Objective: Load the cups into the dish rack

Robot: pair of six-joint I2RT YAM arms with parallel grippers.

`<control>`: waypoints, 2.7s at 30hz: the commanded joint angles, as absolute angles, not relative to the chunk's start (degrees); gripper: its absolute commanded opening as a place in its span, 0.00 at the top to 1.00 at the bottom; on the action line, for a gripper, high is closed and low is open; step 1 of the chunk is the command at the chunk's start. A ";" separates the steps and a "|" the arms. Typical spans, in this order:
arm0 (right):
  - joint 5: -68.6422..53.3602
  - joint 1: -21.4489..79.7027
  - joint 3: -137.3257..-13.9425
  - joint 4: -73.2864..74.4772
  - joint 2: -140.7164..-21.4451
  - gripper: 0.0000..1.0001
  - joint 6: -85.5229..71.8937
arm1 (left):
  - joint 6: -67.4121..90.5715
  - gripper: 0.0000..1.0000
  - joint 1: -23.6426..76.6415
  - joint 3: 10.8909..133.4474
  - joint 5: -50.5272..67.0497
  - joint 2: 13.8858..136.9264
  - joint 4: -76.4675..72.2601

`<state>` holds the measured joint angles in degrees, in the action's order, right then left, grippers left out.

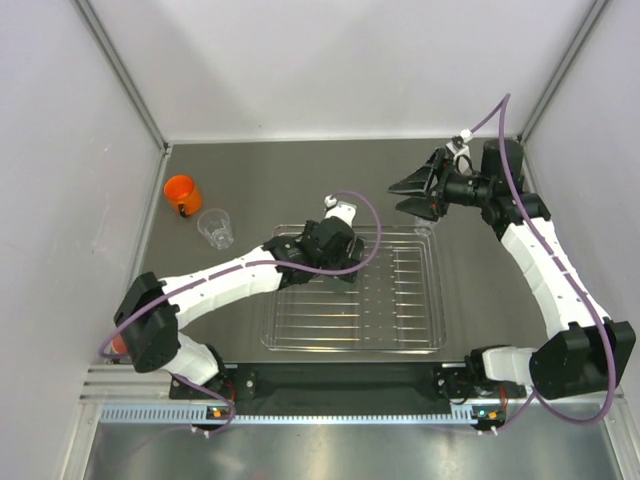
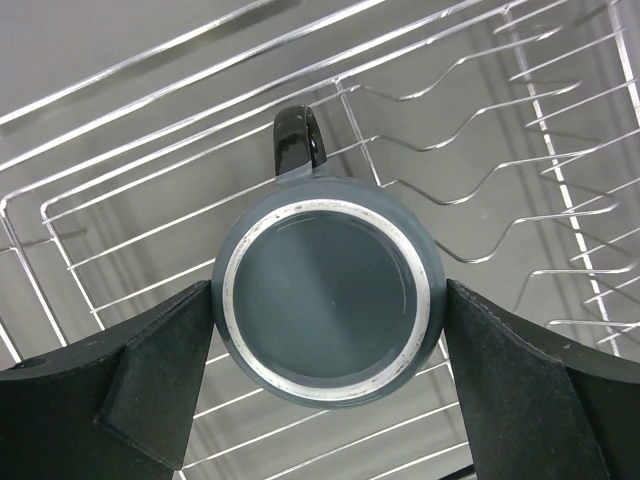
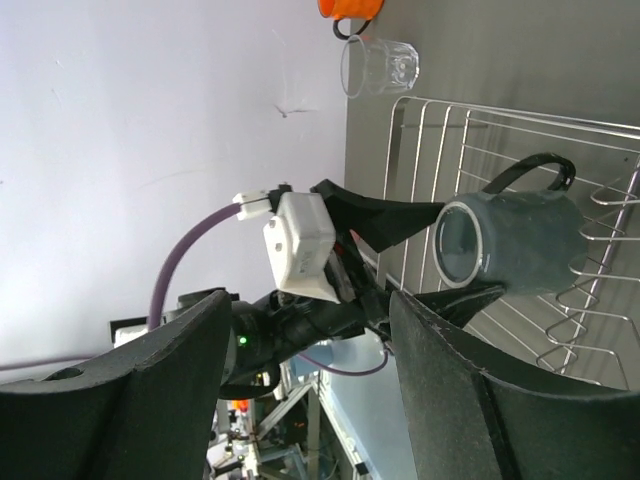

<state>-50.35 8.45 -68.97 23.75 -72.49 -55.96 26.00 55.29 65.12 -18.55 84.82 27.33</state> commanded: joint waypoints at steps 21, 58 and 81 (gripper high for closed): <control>-49.92 8.88 -69.26 22.59 -71.19 0.36 -54.32 | 26.72 0.40 55.63 68.64 -18.55 89.56 28.30; -52.20 22.32 -79.54 38.67 -96.76 0.83 -32.97 | 25.58 0.09 55.81 64.43 -17.40 84.90 25.75; -49.58 30.15 -73.22 38.06 -104.06 0.89 -29.01 | 25.40 0.10 56.25 63.10 -18.19 84.55 22.59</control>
<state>-52.49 29.45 -74.04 37.80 -103.28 -31.38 25.34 55.90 62.76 -17.74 86.00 26.46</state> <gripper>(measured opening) 0.124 0.927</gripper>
